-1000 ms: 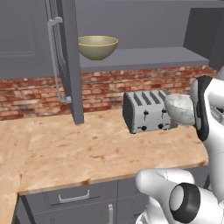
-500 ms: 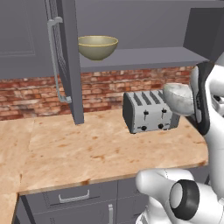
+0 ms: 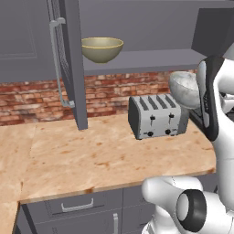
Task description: Open the cabinet. Pick the bowls from the counter and place them in the cabinet. Then close the cabinet.
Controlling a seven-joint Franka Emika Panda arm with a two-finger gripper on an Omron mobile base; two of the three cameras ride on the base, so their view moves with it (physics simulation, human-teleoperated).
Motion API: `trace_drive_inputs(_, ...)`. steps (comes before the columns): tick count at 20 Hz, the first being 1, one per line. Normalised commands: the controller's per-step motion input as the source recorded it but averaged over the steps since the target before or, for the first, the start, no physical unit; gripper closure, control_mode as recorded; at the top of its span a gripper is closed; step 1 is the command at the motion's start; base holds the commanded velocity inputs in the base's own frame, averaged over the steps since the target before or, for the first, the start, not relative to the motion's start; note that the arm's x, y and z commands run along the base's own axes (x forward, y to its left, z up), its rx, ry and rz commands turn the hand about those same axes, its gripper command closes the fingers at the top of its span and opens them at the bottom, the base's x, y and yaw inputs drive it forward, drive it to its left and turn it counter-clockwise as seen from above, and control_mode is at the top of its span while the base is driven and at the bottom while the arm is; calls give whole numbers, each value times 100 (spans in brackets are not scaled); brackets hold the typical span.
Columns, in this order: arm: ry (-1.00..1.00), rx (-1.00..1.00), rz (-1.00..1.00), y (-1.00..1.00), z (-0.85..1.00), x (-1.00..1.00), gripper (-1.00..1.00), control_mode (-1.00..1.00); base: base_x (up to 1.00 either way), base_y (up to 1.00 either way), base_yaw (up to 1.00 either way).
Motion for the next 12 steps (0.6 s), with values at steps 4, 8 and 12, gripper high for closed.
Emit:
trace_drive_inputs(4, -17, 0, -6, 15, 32, -1, 100, -100, 0, 0, 0)
trace_drive_inputs(8, -15, 0, -5, 14, 23, 0, 100, -100, 0, 0, 0)
trace_drive_inputs(12, -18, 0, -3, 11, 15, 0, 100, -100, 0, 0, 0)
